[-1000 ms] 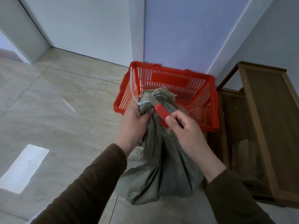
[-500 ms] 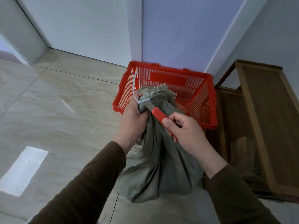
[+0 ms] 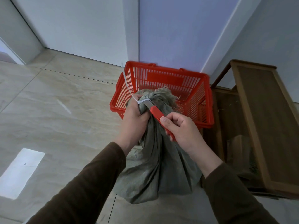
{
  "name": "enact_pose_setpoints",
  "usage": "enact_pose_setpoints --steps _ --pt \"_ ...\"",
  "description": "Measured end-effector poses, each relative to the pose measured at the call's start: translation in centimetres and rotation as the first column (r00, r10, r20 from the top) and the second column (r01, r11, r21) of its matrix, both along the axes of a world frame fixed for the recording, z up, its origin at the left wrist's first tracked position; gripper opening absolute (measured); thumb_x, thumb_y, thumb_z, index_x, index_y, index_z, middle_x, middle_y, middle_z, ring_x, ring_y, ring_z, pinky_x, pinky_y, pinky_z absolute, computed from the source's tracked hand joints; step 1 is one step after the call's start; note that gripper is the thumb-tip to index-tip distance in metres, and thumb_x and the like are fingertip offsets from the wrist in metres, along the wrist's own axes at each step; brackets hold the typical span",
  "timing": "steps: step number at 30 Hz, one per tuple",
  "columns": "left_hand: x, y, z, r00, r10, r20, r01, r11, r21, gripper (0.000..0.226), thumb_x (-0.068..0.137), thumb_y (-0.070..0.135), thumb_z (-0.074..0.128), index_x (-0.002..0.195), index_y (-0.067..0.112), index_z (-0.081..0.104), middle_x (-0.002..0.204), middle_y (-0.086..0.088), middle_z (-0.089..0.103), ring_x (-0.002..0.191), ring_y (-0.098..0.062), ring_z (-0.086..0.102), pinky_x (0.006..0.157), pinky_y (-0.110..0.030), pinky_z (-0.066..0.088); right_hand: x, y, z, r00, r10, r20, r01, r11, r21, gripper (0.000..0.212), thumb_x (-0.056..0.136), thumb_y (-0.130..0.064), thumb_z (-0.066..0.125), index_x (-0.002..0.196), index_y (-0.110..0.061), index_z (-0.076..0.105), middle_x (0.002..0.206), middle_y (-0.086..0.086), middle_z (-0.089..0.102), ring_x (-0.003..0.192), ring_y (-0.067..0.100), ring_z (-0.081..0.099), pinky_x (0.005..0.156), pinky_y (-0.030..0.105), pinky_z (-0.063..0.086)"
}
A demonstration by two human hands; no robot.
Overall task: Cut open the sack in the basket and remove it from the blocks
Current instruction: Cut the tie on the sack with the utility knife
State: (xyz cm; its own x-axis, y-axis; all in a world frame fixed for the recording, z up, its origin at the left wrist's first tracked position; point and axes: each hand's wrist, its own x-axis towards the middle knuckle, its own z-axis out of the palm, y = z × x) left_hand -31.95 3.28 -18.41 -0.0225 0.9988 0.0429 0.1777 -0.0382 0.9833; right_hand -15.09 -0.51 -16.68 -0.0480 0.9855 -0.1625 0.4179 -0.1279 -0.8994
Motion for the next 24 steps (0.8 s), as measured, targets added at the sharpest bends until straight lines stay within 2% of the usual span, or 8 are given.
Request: enact_pose_setpoints --steps 2,3,9,13,18,20,22,24 --pt "0.1 -0.1 -0.1 0.999 -0.009 0.047 0.013 0.997 -0.076 0.024 0.095 0.007 0.069 0.106 0.026 0.058 0.108 -0.014 0.073 0.101 -0.031 0.072 0.092 -0.056 0.059 0.1 -0.1 0.1 0.962 -0.011 0.273 -0.020 0.993 0.113 0.029 0.100 -0.050 0.061 0.082 -0.027 0.063 0.067 0.001 0.066 0.060 0.023 0.063 0.059 0.045 0.050" --pt "0.2 -0.2 -0.1 0.998 -0.008 0.063 0.014 0.995 -0.097 0.022 0.095 0.008 0.070 0.105 0.024 0.059 0.109 -0.016 0.073 0.102 -0.033 0.072 0.094 -0.059 0.058 0.1 -0.2 0.2 0.948 -0.029 0.316 -0.017 0.990 0.142 0.030 0.100 -0.052 0.060 0.082 -0.027 0.063 0.067 0.000 0.066 0.062 0.022 0.063 0.059 0.046 0.051" --pt "-0.1 0.2 -0.2 0.998 0.047 0.031 -0.044 0.995 -0.084 0.019 0.094 0.006 0.071 0.103 0.021 0.062 0.104 -0.013 0.075 0.098 -0.033 0.073 0.090 -0.060 0.058 -0.4 -0.3 -0.2 0.974 -0.098 0.204 0.079 0.992 0.096 0.032 0.098 -0.053 0.062 0.081 -0.026 0.066 0.068 0.000 0.070 0.061 0.022 0.066 0.066 0.053 0.057" --pt "0.6 -0.1 -0.5 0.999 0.000 -0.044 -0.001 0.999 -0.037 0.026 0.095 0.012 0.070 0.103 0.033 0.059 0.091 0.010 0.074 0.083 -0.006 0.072 0.080 -0.040 0.063 -1.1 -0.3 -0.4 0.989 -0.144 0.032 0.144 0.990 0.002 0.031 0.098 -0.045 0.067 0.075 -0.025 0.066 0.058 -0.008 0.066 0.049 0.013 0.060 0.064 0.048 0.056" --pt "1.0 -0.3 -1.1 0.979 -0.017 -0.205 0.025 0.999 0.038 0.019 0.096 0.015 0.071 0.110 0.022 0.059 0.092 0.010 0.070 0.082 0.001 0.068 0.071 -0.020 0.054 -0.5 0.1 0.2 0.921 -0.179 0.346 0.161 0.984 0.080 0.035 0.097 -0.057 0.058 0.082 -0.027 0.067 0.070 -0.005 0.070 0.066 0.018 0.066 0.063 0.044 0.055" --pt "1.1 -0.2 -1.1 0.978 0.010 -0.206 -0.001 0.999 0.046 0.019 0.095 0.014 0.072 0.104 0.022 0.058 0.085 0.013 0.066 0.076 0.005 0.065 0.063 -0.012 0.047 -0.5 0.1 0.6 0.918 -0.186 0.349 0.170 0.982 0.077 0.035 0.098 -0.058 0.057 0.084 -0.027 0.067 0.070 -0.004 0.070 0.067 0.019 0.067 0.065 0.046 0.056" --pt "1.2 -0.4 -1.1 0.976 0.001 -0.216 0.008 0.999 0.042 0.018 0.096 0.013 0.069 0.106 0.023 0.057 0.087 0.013 0.067 0.078 0.003 0.065 0.064 -0.014 0.046 -0.8 0.0 0.7 0.934 -0.135 0.330 0.135 0.991 0.021 0.034 0.100 -0.054 0.057 0.084 -0.025 0.065 0.070 -0.003 0.072 0.062 0.017 0.071 0.068 0.047 0.059" --pt "1.3 -0.7 -1.2 0.978 -0.035 -0.207 0.043 0.999 0.030 0.023 0.096 0.010 0.065 0.112 0.025 0.059 0.093 0.009 0.071 0.084 -0.003 0.068 0.072 -0.027 0.054 -0.7 0.1 0.8 0.982 -0.052 0.183 0.072 0.992 -0.103 0.034 0.102 -0.045 0.059 0.085 -0.016 0.061 0.071 0.001 0.077 0.059 0.016 0.075 0.076 0.050 0.061"
